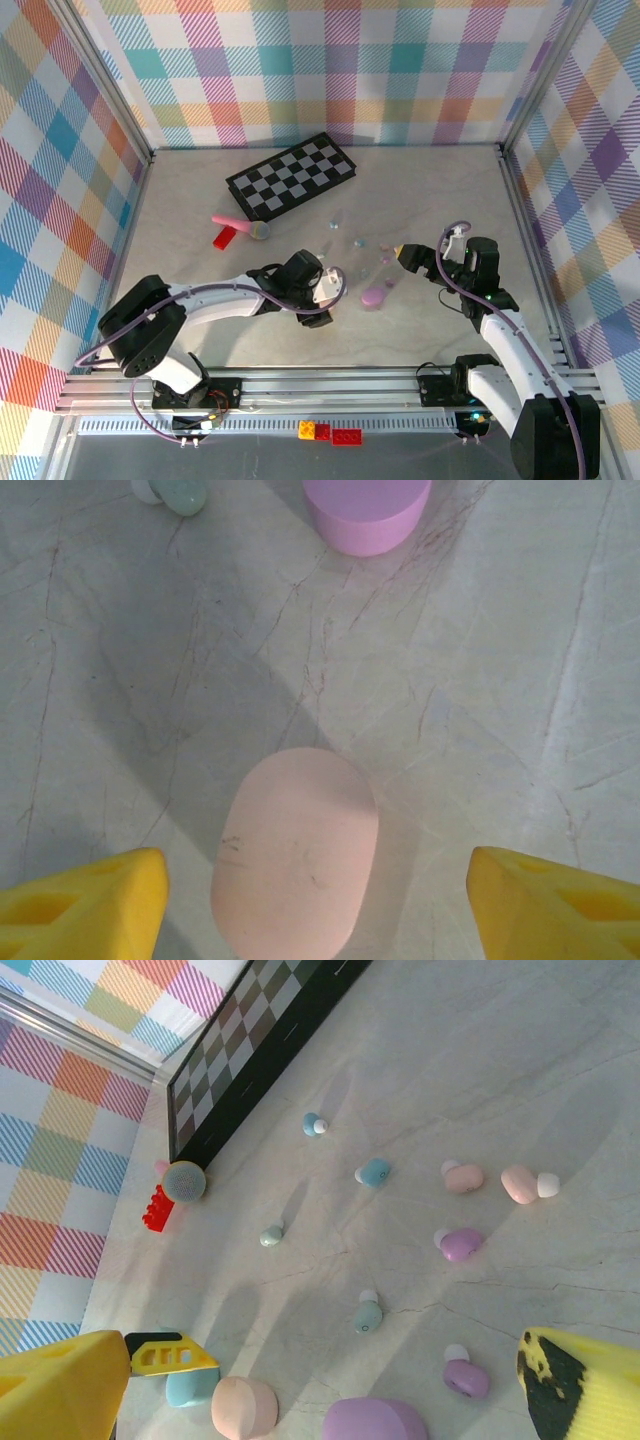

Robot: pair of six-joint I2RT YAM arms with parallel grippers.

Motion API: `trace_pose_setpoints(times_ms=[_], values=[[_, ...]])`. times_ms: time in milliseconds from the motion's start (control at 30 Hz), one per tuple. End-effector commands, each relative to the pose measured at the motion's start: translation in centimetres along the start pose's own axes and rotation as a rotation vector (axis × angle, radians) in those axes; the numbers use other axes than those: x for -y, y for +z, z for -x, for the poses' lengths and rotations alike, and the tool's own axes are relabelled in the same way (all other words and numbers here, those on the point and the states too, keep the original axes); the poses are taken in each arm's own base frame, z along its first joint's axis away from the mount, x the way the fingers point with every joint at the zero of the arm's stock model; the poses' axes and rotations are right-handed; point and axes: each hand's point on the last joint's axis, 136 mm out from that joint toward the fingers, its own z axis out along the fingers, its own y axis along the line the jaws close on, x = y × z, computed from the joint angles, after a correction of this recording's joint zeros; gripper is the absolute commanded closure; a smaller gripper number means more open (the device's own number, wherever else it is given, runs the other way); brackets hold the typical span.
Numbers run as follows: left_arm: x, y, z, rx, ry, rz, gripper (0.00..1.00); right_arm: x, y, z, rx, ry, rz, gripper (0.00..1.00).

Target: Insert wireless bluetooth earbuds into charging case

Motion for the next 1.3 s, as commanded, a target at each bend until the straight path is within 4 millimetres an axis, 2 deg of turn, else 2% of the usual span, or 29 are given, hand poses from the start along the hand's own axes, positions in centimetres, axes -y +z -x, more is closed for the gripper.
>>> trace_pose_setpoints(times_ms=[0, 167, 300, 333, 467, 567, 633, 733, 800, 967, 1133, 1267], values=[[-0.4, 0.2, 0.0, -0.064, 0.059, 0.001, 0.23, -0.4, -0.2, -0.5, -0.015, 0.004, 0.020, 0.01], [-0.5, 0.6, -1.9, -0.183, 0.095, -0.012, 0.23, -0.1, -0.2, -0.7, -0.014, 0.007, 0.014, 0.01], [-0.5, 1.1, -2.0, -0.215, 0.100, -0.026, 0.24, 0.1, -0.1, -1.0, -0.016, 0.019, 0.013, 0.01], [-0.5, 1.2, -2.1, -0.225, 0.105, -0.031, 0.28, 0.1, 0.0, -1.0, -0.017, 0.019, 0.013, 0.01], [-0.4, 1.8, -2.6, -0.264, 0.108, -0.047, 0.31, 0.2, -0.1, -1.1, -0.019, 0.020, 0.010, 0.01], [-0.2, 2.2, -2.7, -0.271, 0.106, -0.064, 0.37, 0.2, -0.2, -1.1, -0.017, 0.021, 0.008, 0.01], [-0.1, 2.3, -2.7, -0.270, 0.103, -0.073, 0.47, 0.2, -0.2, -1.1, -0.021, 0.020, 0.005, 0.01], [-0.1, 2.4, -2.8, -0.281, 0.107, -0.077, 0.58, 0.2, -0.3, -1.2, -0.028, 0.034, -0.003, 0.01], [-0.2, 2.2, -2.6, -0.276, 0.107, -0.068, 0.59, 0.4, -0.3, -1.2, -0.031, 0.060, -0.016, 0.01], [-0.8, 1.2, -0.8, -0.177, 0.111, -0.022, 0.59, 0.3, -0.7, -1.6, -0.076, 0.143, -0.048, 0.01], [-1.5, -0.8, 3.1, 0.040, 0.107, 0.046, 0.59, -1.7, -0.9, -2.4, -0.169, 0.180, 0.032, 0.01], [-1.9, -2.4, 6.1, 0.187, 0.100, 0.073, 0.59, -3.8, -0.8, -3.6, -0.296, 0.252, 0.151, 0.07]])
